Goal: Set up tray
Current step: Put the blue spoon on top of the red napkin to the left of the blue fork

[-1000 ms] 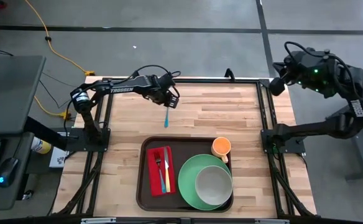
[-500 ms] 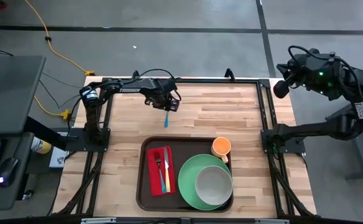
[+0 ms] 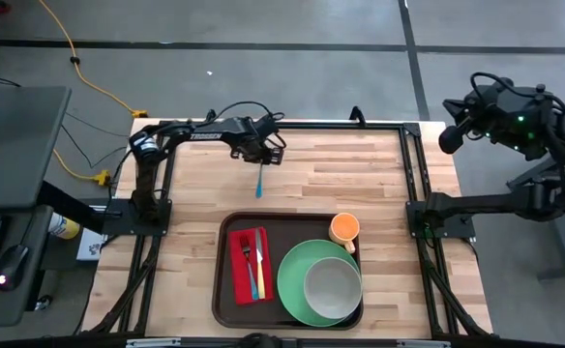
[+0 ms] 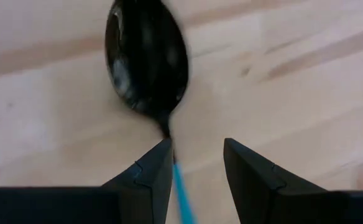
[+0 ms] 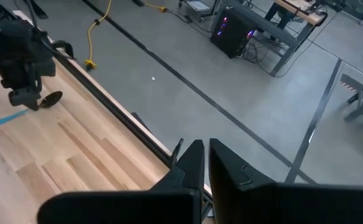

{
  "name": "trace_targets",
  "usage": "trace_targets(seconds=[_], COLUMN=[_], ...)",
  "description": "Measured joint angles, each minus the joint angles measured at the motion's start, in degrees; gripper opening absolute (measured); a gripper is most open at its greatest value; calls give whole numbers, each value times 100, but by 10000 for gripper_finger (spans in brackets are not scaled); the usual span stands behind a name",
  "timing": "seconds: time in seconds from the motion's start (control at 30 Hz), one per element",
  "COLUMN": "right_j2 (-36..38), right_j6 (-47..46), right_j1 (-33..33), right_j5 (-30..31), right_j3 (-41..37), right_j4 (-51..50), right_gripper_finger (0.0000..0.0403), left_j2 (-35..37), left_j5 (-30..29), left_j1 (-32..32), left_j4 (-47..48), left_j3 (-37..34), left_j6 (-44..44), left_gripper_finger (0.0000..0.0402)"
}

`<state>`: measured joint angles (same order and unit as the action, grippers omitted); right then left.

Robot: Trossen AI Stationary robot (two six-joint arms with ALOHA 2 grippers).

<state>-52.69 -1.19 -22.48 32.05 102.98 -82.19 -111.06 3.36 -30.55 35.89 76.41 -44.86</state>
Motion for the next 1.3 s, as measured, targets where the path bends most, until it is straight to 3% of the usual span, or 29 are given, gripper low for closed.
trace_targets(seconds=[0.23, 0.53, 0.77, 0.9, 1.3], right_j2=[86, 651, 1055, 1116, 1102], right_j6=[45, -349, -473, -264, 130], right_j1=[0, 2, 0, 0, 2], right_j5=[17, 22, 31, 119, 121], right_j3=[-148, -1210, -1593, -1591, -1593], right_j4=[-28, 35, 494, 754, 1049], right_gripper_finger=[0, 0, 0, 0, 0], left_j2=[-585, -728, -703, -700, -707], left_j5=[112, -131, -911, -1019, -667], left_j1=[17, 17, 17, 15, 142], left_j4=[721, 1404, 2403, 2816, 2595], left_j3=[742, 1369, 2083, 1980, 1763], left_j6=[460, 682, 1021, 817, 601], left_gripper_finger=[172, 172, 172, 172, 172])
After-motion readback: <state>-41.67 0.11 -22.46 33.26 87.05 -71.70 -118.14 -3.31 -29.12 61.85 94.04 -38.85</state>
